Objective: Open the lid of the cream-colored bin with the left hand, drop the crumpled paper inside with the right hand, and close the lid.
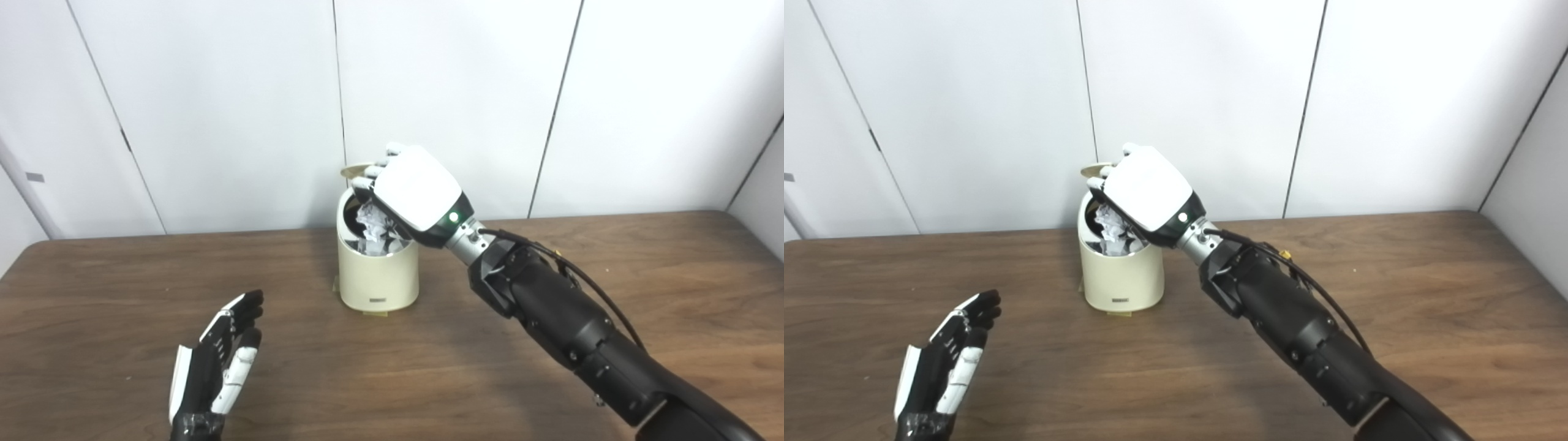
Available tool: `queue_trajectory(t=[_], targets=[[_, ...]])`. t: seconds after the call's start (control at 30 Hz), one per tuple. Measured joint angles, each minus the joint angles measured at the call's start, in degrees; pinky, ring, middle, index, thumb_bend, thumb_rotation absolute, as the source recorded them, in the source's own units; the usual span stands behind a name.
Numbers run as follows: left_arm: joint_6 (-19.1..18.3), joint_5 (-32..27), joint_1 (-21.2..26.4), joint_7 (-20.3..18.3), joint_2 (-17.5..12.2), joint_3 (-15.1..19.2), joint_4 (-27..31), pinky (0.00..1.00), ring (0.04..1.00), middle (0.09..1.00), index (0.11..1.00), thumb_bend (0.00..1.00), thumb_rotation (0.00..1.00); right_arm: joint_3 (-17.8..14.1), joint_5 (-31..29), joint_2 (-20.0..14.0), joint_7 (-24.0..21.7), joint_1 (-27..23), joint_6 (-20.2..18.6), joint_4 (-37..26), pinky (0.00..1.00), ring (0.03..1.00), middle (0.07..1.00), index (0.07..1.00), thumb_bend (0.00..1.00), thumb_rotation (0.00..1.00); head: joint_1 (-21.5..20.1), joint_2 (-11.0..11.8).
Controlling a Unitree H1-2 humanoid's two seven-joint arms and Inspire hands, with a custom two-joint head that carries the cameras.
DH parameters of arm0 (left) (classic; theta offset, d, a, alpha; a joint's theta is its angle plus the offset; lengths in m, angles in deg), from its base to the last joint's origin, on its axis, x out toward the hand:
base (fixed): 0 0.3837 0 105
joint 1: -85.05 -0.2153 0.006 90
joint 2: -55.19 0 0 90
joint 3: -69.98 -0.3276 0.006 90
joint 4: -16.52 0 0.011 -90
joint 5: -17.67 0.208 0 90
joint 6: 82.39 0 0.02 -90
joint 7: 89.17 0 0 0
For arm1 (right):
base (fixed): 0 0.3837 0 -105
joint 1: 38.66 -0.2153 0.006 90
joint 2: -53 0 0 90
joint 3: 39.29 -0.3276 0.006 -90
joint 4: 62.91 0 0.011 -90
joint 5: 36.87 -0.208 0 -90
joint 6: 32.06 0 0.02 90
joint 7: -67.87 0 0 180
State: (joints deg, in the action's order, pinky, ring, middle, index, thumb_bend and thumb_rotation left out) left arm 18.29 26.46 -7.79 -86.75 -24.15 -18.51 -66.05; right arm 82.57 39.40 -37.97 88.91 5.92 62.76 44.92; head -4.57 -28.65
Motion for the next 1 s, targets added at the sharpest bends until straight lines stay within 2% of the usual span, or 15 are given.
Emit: queue_trajectory(t=[0.13,0.47,1.0], targets=[[0.0,0.0,0.0,0.0,0.0,0.0,0.0,0.83,0.815,0.827,0.844,0.71,0.83,0.3,0.0,-0.2,0.0,0.0,0.0,-0.1,0.54,0.457,0.476,0.483,0.53,0.00,-0.2,0.0],[0.0,0.0,0.0,0.0,0.0,0.0,0.0,0.83,0.816,0.826,0.843,0.70,0.82,0.5,0.4,-0.5,-3.5,0.0,-0.1,-1.9,0.55,0.502,0.503,0.461,0.53,0.00,-0.3,0.1],[0.0,0.0,0.0,0.0,0.0,0.0,0.0,0.83,0.818,0.828,0.841,0.72,0.83,0.5,1.3,-0.6,-6.5,0.1,-0.3,-3.4,0.54,0.601,0.497,0.490,0.53,0.00,-0.4,0.1]])
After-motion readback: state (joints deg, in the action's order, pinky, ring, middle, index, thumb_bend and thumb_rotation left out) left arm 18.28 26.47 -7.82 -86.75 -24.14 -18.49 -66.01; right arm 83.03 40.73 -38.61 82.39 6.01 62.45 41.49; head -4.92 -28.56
